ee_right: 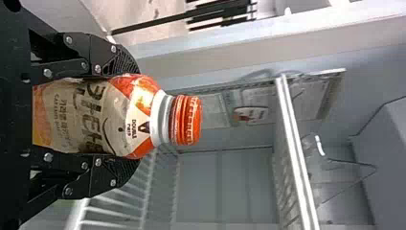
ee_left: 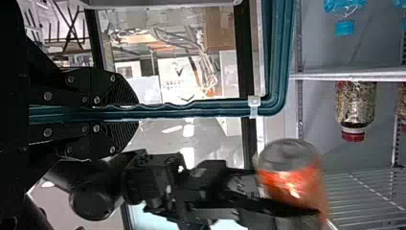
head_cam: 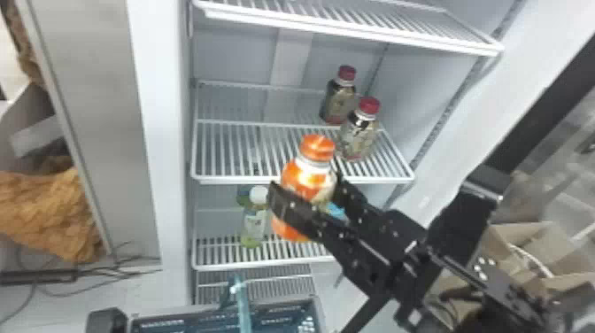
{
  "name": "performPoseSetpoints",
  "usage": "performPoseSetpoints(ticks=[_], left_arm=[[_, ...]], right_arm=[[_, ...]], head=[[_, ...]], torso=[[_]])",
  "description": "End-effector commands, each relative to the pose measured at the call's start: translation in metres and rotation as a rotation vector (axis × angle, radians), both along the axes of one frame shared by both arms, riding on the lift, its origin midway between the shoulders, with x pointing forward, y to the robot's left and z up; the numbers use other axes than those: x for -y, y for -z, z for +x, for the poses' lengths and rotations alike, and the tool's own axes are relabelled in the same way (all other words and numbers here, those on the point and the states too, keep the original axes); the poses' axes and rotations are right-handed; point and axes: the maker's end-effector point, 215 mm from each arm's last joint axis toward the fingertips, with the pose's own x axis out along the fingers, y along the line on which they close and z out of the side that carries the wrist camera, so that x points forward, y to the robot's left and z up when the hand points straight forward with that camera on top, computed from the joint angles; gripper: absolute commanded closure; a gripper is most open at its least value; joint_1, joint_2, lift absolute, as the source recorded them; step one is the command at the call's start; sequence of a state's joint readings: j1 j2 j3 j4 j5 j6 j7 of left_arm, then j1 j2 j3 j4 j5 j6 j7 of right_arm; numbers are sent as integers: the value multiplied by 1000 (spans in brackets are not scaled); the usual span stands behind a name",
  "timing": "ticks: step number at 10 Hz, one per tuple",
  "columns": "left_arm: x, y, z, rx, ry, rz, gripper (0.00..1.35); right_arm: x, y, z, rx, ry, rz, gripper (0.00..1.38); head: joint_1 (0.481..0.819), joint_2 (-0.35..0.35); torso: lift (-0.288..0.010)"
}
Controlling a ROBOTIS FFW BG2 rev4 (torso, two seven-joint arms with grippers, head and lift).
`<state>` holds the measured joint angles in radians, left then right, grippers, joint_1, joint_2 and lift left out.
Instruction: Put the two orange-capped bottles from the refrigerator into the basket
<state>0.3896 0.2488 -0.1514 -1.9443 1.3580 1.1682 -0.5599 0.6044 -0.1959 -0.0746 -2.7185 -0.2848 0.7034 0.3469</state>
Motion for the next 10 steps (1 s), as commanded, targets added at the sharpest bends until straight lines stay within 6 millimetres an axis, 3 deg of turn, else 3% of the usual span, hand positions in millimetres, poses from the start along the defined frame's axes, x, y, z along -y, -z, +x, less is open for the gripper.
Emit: performPoseSetpoints(ticks=[1,3,5,10], left_arm=[[0,-1,0,1,-1,0,1210],[-1,0,-1,-1,-4,2,1210],[-3,1,-1,-4,-9,4,1210],[-4,2,-1,-5,-13,6,1210]], right_arm=[[14,11,-18,-62,27,-35,963],[23,30,-46,-170,46,-77,963],[36,53,-57,-253,70,-104,963],[34,128,-91,-526,15,-101,963]], head=[[695,-335],[695,-350],[695,-350],[695,-350]], torso=[[-40],[-40],[-40],[-40]])
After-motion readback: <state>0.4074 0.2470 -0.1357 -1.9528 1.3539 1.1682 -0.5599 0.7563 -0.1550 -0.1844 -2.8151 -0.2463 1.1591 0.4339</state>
